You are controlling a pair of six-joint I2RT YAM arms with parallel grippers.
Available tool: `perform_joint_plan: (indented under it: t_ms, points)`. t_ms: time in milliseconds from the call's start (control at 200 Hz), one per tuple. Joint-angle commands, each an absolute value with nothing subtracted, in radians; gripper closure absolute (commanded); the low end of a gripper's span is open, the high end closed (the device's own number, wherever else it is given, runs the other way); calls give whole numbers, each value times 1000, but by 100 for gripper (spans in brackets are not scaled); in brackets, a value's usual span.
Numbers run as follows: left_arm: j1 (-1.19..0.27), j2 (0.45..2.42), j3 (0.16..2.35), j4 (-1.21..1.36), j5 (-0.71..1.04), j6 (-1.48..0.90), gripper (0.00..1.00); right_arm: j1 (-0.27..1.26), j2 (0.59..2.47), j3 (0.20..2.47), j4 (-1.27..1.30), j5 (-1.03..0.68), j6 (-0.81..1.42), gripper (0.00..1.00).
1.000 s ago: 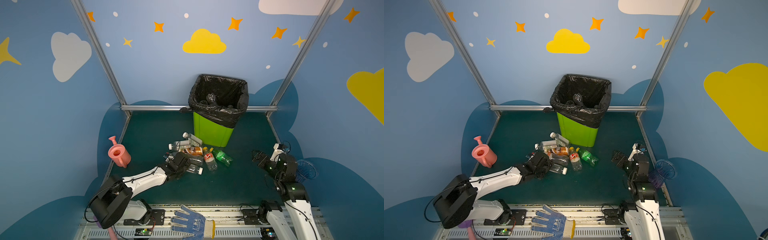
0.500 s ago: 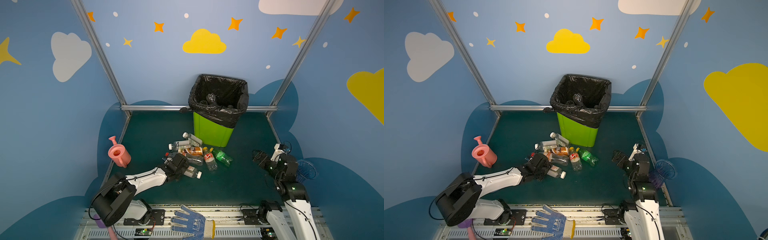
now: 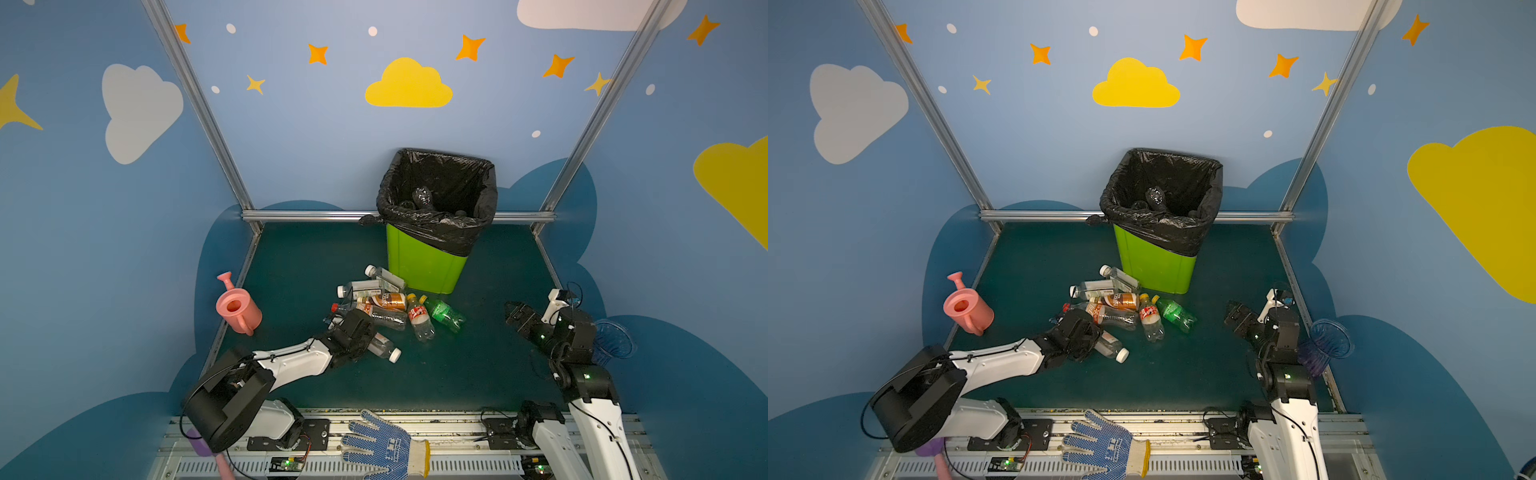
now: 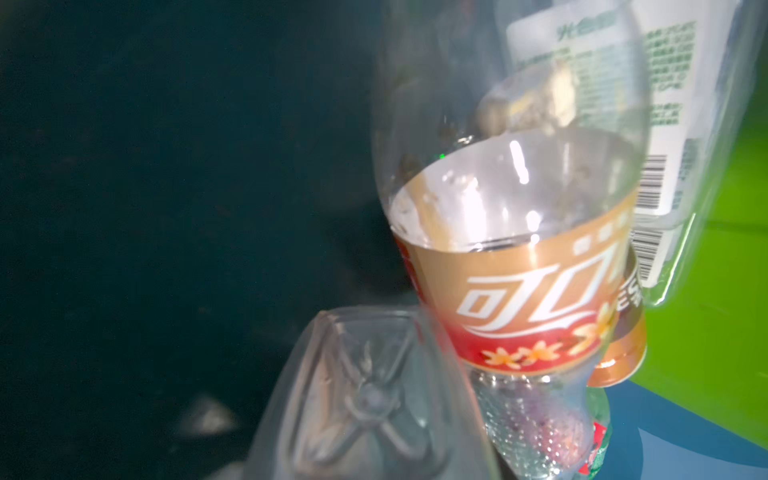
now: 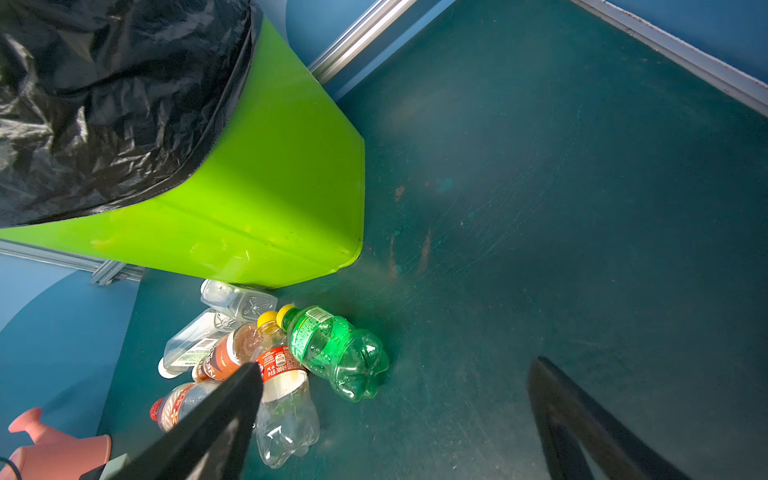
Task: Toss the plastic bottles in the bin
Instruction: 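Grasp the clear ridged-bottom bottle with the left gripper, then lift the clear bottle with the left gripper and release it into the bin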
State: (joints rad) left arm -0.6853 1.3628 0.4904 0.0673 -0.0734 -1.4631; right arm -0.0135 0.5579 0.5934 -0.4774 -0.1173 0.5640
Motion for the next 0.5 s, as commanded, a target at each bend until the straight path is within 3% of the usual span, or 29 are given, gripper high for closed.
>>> perform_joint_plan:
  t_ms: [0, 205, 335, 496]
  points:
    - [-683, 1316, 478, 3, -102, -1462, 52, -20, 563, 597, -483, -126, 565, 2]
    - [-685, 1141, 492, -113, -153, -1435, 54, -24, 577, 599, -475, -123, 558, 2]
    - [-682, 924, 549, -244, -289, -1350, 54, -33, 593, 611, -471, -121, 542, 2]
    - [-623, 680, 800, -337, -496, -991, 54, -55, 613, 635, -464, -125, 518, 2]
